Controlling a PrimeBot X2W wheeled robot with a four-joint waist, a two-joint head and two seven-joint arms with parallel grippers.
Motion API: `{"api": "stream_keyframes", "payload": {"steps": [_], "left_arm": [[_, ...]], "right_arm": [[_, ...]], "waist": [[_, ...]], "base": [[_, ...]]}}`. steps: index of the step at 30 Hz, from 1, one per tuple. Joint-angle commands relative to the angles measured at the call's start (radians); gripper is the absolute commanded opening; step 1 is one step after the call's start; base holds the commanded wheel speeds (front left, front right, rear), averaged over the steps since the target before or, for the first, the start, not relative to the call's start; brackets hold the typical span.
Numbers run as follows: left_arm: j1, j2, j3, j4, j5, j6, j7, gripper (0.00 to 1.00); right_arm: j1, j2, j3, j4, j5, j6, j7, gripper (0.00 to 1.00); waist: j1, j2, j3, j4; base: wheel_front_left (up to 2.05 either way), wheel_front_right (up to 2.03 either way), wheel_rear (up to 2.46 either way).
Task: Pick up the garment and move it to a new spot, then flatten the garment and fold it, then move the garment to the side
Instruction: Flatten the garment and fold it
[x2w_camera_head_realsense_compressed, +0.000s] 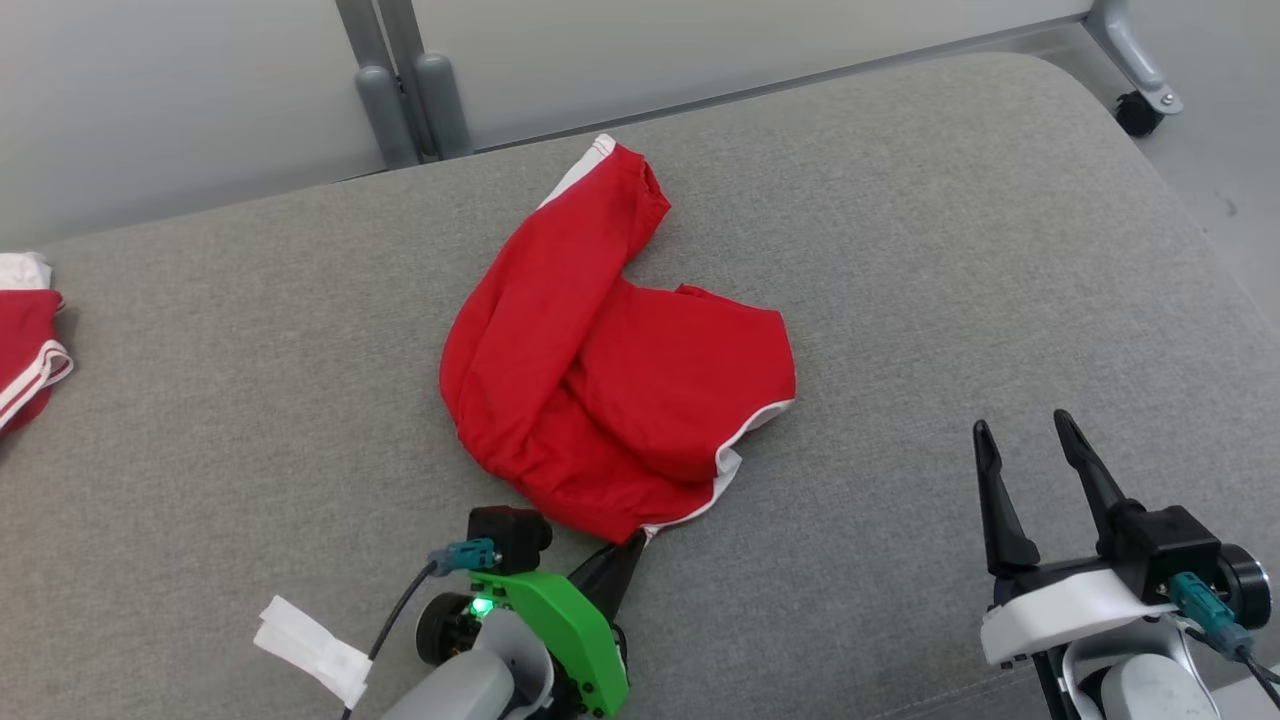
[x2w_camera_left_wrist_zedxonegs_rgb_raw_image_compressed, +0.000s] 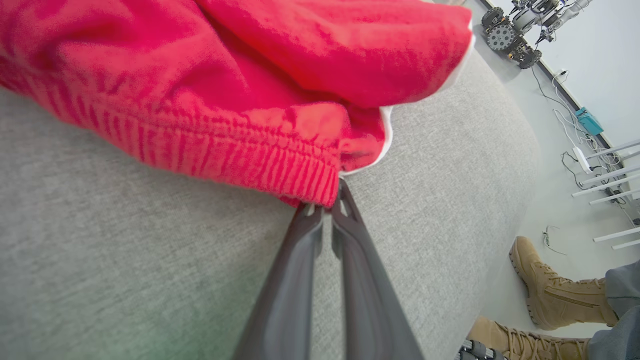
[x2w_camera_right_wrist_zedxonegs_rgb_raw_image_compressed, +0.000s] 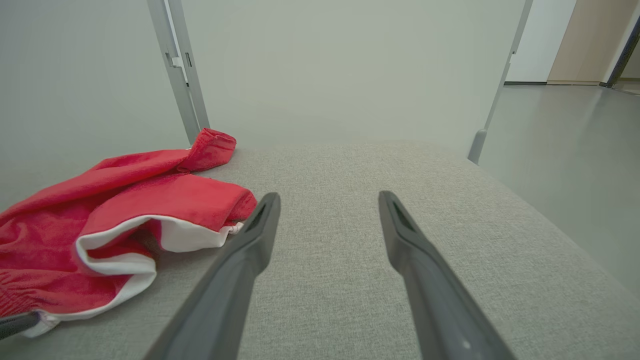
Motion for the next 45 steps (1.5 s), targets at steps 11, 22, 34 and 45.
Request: {"api": "stream_keyframes", "payload": {"steps": [11, 22, 34, 45], "left_arm": [[0.066, 0.300, -0.005, -0.244, -0.058, 0.039, 0.134, 0.00], [0.221, 0.425, 0.016, -0.491, -0.089, 0.219, 0.183, 0.14], [0.308, 0.385, 0.094, -0.613, -0.004, 0.363, -0.066, 1.00], [0.034, 0.283, -0.030, -0.588, 0.074, 0.277, 0.124, 1.00]], "right_arm": [[0.067, -0.001, -0.013, 0.024, 0.032, -0.001, -0.003, 1.00], [0.059, -0.001, 0.004, 0.050, 0.018, -0.001, -0.003, 1.00], [0.060, -0.014, -0.007, 0.033, 0.001, -0.001, -0.003, 1.00], [-0.002, -0.010, 0.032, 0.030, -0.002, -0.001, -0.003, 1.00]], "waist": [[0.0000, -0.0001, -0.092, 0.182], [0.0000, -0.0001, -0.119, 0.233], [0.0000, -0.0001, -0.118, 0.186], [0.0000, -0.0001, -0.038, 0.075]], "base": [[0.00, 0.00, 0.00], [0.00, 0.00, 0.00], [0.00, 0.00, 0.00], [0.00, 0.00, 0.00]]}}
